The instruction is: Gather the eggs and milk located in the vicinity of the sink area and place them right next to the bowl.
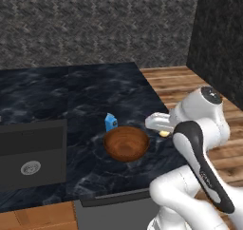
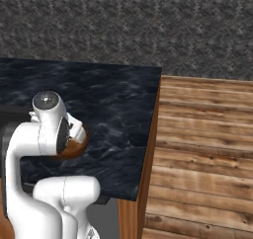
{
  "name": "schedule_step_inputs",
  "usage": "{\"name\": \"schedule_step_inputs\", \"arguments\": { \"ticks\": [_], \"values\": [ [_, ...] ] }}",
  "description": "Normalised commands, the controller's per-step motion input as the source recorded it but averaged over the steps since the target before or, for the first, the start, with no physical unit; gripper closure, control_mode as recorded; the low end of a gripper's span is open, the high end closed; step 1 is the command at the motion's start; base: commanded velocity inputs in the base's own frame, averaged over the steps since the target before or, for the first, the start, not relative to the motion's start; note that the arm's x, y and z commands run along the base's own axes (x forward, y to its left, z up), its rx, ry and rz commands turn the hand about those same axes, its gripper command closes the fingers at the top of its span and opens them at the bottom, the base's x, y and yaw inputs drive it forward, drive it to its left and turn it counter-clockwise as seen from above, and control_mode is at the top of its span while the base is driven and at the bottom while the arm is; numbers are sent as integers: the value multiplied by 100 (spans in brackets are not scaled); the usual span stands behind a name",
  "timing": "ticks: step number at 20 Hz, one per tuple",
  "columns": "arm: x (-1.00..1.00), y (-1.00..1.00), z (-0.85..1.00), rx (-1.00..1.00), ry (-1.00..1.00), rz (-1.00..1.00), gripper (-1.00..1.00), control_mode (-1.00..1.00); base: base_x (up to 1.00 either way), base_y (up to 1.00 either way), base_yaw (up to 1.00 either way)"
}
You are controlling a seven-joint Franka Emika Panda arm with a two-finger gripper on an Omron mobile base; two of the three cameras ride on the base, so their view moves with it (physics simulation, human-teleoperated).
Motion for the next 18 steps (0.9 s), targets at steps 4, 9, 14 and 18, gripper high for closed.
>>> {"name": "schedule_step_inputs", "arguments": {
  "ticks": [4,9,14,18],
  "values": [
    [-20,-98,25,16,-12,20,100,-100,0,0,0],
    [-10,-89,0,2,-16,28,100,-100,0,0,0],
    [1,-35,2,6,-6,3,100,-100,0,0,0],
    [4,-2,0,3,0,6,100,-100,0,0,0]
  ]
}}
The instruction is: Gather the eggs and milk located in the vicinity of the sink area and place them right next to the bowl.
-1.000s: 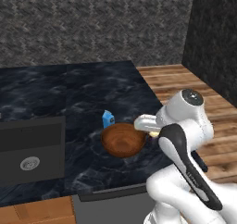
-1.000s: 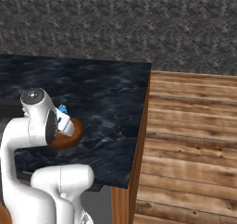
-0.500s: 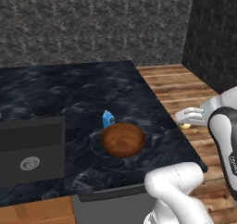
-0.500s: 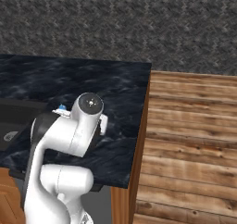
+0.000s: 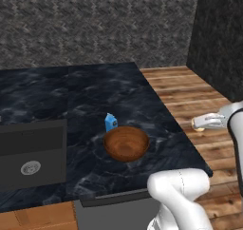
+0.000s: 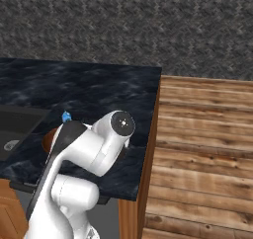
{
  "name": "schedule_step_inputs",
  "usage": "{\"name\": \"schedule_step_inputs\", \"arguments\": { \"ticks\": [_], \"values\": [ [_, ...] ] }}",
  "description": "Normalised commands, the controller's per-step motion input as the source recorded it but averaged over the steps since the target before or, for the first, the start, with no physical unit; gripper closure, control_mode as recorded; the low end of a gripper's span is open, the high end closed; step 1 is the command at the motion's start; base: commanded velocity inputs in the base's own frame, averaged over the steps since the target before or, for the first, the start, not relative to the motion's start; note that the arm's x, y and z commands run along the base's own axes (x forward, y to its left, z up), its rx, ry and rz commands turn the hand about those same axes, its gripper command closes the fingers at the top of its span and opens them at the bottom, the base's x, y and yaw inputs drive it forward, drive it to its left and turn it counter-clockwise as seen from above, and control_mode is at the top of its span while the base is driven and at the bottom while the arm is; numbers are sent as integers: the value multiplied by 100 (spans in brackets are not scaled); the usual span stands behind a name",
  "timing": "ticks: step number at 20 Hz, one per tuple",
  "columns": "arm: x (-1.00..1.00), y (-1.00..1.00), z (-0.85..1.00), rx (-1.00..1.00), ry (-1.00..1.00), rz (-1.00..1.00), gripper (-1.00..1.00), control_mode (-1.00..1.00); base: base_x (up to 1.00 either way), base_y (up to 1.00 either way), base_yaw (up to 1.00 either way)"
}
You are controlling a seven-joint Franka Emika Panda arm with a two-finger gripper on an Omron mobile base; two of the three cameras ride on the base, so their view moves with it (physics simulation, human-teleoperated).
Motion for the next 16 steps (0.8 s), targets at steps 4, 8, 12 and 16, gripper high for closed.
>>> {"name": "schedule_step_inputs", "arguments": {
  "ticks": [4,8,12,16],
  "values": [
    [18,-4,0,-1,-3,19,100,-100,0,0,0],
    [15,-13,0,-5,-13,24,100,-100,0,0,0],
    [24,-8,0,-11,-18,22,100,-100,0,0,0],
    [22,-7,-6,-22,-27,21,100,-100,0,0,0]
  ]
}}
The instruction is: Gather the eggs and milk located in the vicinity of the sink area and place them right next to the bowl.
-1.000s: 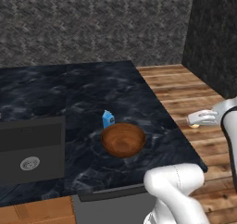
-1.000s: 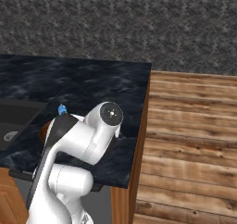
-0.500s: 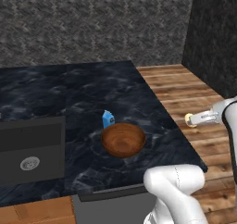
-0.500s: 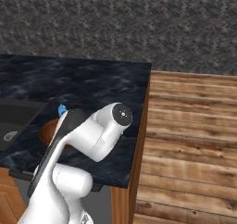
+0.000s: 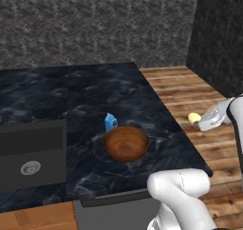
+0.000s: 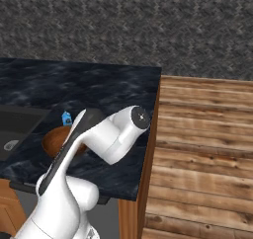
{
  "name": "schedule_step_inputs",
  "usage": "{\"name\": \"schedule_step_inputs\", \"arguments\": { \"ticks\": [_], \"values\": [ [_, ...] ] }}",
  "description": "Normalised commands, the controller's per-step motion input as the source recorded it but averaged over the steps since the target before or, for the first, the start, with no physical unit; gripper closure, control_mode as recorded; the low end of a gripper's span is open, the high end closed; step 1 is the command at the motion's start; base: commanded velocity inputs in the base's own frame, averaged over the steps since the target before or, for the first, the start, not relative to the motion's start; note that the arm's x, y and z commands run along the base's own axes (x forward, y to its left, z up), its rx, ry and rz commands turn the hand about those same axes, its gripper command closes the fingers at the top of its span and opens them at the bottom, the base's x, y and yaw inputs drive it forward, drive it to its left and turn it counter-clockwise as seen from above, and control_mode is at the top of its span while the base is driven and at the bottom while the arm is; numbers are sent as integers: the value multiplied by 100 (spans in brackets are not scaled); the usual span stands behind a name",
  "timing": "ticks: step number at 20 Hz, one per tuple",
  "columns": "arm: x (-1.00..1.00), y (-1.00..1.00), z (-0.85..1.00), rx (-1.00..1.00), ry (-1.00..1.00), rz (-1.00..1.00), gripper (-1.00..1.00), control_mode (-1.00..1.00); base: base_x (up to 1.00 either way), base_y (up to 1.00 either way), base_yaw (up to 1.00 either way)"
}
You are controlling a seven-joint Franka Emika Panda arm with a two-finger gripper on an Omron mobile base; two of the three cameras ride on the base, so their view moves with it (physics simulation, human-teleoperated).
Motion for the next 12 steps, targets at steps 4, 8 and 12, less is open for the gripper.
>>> {"name": "schedule_step_inputs", "arguments": {
  "ticks": [4,8,12],
  "values": [
    [21,-16,-25,-26,-42,29,100,-100,0,0,0],
    [19,-27,-35,-24,-46,36,100,-100,0,0,0],
    [19,-31,-38,-27,-32,39,100,-100,0,0,0]
  ]
}}
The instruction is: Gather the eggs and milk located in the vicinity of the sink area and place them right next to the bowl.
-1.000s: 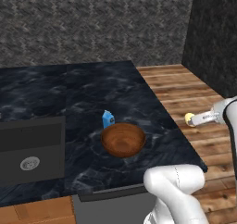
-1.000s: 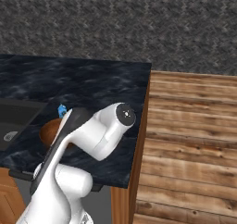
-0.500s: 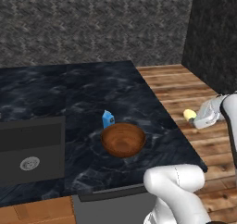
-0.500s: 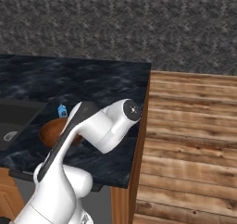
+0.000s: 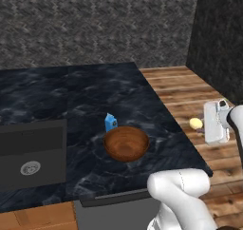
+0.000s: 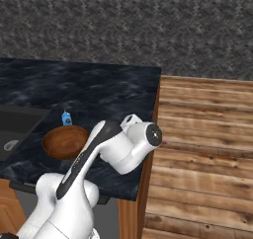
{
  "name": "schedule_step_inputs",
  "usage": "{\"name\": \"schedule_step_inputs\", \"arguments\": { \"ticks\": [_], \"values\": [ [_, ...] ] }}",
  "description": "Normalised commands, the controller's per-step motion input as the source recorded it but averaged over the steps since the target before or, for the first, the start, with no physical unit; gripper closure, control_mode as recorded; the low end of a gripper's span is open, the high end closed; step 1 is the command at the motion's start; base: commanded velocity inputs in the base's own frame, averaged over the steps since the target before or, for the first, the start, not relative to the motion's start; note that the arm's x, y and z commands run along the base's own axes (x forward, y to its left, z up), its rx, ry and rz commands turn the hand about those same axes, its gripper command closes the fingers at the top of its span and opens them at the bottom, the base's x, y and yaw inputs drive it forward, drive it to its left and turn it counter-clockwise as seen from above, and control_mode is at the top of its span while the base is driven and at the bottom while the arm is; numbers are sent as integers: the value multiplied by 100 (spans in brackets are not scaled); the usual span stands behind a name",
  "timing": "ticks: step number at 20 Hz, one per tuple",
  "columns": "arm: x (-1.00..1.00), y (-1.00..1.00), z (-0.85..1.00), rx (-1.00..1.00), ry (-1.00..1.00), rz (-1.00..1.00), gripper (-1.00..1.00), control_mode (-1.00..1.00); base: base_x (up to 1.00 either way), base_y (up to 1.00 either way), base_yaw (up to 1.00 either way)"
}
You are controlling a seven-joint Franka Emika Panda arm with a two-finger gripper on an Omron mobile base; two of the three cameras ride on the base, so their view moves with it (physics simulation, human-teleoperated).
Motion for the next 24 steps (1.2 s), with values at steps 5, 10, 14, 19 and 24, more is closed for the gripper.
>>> {"name": "schedule_step_inputs", "arguments": {
  "ticks": [5,10,14,19,24],
  "values": [
    [15,-14,-15,-23,-1,32,100,-100,0,0,0],
    [10,0,-5,-2,-1,6,100,-100,0,0,0],
    [0,1,-26,4,-12,0,100,-100,0,0,0],
    [2,26,-21,0,-1,-2,100,-100,0,0,0],
    [18,38,-10,0,1,0,100,-100,0,0,0]
  ]
}}
